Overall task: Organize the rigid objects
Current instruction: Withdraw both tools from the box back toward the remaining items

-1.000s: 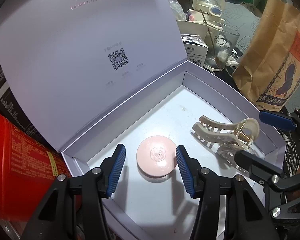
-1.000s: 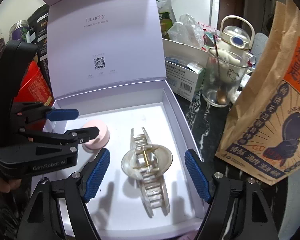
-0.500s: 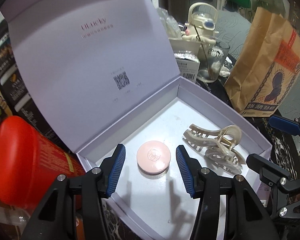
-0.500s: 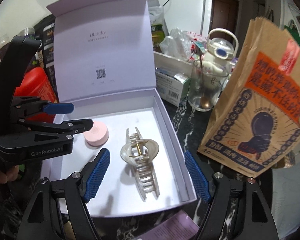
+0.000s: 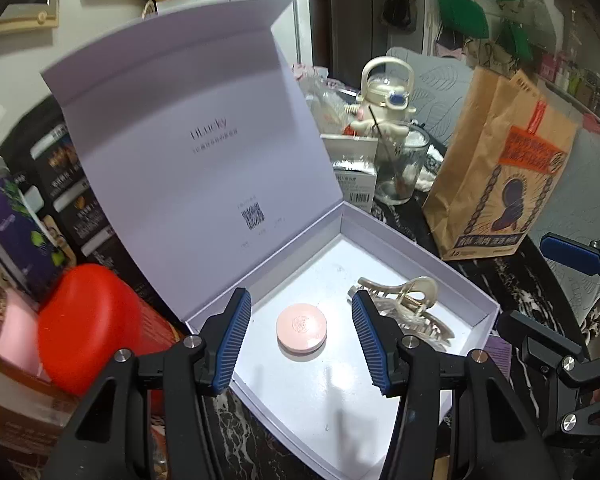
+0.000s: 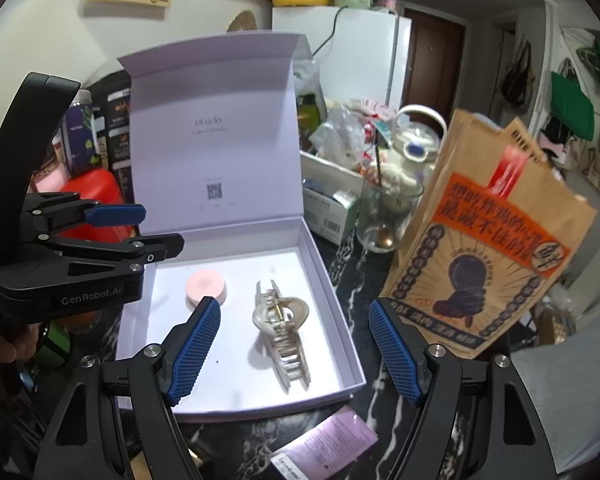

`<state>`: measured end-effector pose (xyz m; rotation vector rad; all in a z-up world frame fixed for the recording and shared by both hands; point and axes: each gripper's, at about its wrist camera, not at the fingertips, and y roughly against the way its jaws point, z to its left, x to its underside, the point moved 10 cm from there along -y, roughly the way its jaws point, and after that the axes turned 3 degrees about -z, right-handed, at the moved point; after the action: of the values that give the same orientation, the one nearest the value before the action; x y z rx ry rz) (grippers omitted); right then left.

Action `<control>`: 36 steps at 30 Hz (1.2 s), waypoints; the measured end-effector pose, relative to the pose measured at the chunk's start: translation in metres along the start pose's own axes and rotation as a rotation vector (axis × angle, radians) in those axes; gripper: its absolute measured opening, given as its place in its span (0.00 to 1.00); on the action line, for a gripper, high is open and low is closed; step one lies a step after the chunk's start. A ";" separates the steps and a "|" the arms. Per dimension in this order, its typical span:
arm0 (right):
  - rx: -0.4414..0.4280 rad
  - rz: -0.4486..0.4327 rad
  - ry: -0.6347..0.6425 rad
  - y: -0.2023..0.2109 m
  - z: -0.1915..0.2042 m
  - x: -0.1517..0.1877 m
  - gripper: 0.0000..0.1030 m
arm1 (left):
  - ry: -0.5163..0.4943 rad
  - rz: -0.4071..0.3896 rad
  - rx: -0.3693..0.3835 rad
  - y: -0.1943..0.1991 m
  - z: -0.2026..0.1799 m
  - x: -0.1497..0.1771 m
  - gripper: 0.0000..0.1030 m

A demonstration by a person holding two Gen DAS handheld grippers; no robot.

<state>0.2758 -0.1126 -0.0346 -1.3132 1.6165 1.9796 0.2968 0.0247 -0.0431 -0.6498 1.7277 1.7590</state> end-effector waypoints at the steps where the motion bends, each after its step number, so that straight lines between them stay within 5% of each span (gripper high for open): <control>1: 0.004 -0.007 0.003 0.004 0.001 -0.002 0.75 | -0.002 -0.009 0.001 0.005 -0.001 -0.001 0.51; 17: 0.070 -0.117 0.004 0.072 0.007 -0.005 0.76 | -0.002 -0.118 0.019 0.070 -0.012 -0.001 0.52; 18: 0.071 -0.122 0.002 0.076 0.007 -0.004 0.77 | -0.001 -0.120 0.018 0.073 -0.013 0.001 0.55; 20: 0.076 -0.133 0.001 0.083 0.007 0.000 0.77 | -0.002 -0.134 0.018 0.080 -0.015 0.004 0.85; 22: 0.082 -0.142 -0.001 0.091 0.006 0.005 0.78 | -0.007 -0.166 0.008 0.090 -0.018 0.007 0.95; 36: 0.103 -0.159 -0.045 0.132 0.001 0.043 0.82 | -0.070 -0.169 0.029 0.121 -0.045 0.043 0.95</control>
<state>0.1608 -0.1713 0.0165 -1.3056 1.5224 1.7958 0.1790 -0.0159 0.0120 -0.6922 1.5992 1.6189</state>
